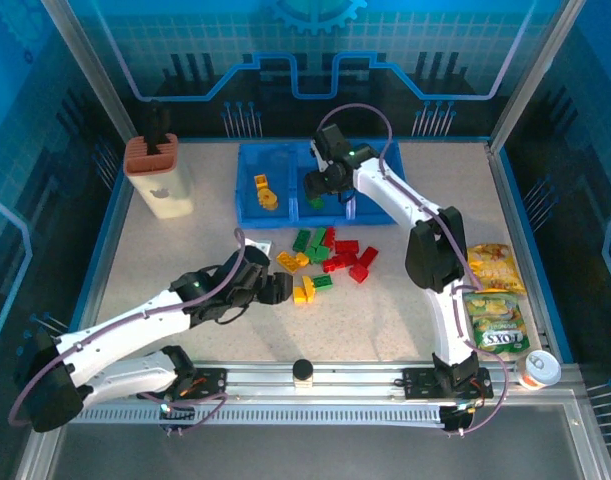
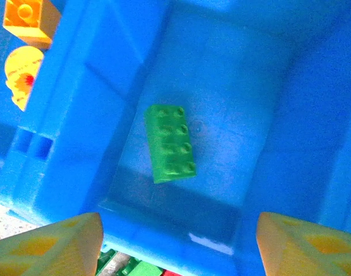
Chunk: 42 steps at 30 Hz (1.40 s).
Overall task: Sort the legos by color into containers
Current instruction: Place the lego in the container, then pick up the lego from the center of the table.
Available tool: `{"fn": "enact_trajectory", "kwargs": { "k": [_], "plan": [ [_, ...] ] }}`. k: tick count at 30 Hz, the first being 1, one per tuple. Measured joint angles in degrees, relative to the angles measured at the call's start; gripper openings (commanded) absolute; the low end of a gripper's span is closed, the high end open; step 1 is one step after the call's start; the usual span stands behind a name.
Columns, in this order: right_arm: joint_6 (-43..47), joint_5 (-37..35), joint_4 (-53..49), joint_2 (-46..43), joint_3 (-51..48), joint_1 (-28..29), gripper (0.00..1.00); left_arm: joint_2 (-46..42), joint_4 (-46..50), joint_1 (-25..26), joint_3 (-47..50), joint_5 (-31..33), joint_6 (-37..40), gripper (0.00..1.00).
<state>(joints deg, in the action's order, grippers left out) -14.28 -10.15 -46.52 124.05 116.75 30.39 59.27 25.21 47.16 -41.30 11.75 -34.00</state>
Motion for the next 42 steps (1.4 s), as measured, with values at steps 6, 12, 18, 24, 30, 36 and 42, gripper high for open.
{"fn": "enact_trajectory", "kwargs": {
  "k": [6,12,18,24,30,36,42],
  "plan": [
    [-0.04,-1.29,1.99,-10.51,-9.77,1.92,0.74,3.91,1.25,1.57,-4.68,0.0,2.54,0.68],
    [-1.01,-1.18,7.76,-33.29,-30.25,2.21,0.77,14.51,1.44,1.79,-12.15,-4.24,6.14,0.71],
    [-2.93,-1.29,11.76,-48.04,-44.28,0.79,0.8,32.44,2.89,2.01,-23.96,-8.55,8.13,0.71],
    [-5.07,-0.81,12.52,-54.8,-54.66,-1.55,0.81,43.1,5.97,2.14,-31.34,-9.25,7.96,0.71],
    [-6.67,0.94,14.47,-57.81,-59.39,-2.6,0.81,46.73,7.39,2.19,-33.62,-9.03,8.09,0.73],
    [-7.5,2.32,16.09,-58.23,-62.1,-2.73,0.81,49.13,7.61,2.43,-33.68,-7.06,10.36,0.74],
    [-8.39,3.56,17.53,-59.8,-64.96,-2.73,0.81,49.94,7.76,2.51,-34.47,-4.04,12.85,0.75]
  ]
}}
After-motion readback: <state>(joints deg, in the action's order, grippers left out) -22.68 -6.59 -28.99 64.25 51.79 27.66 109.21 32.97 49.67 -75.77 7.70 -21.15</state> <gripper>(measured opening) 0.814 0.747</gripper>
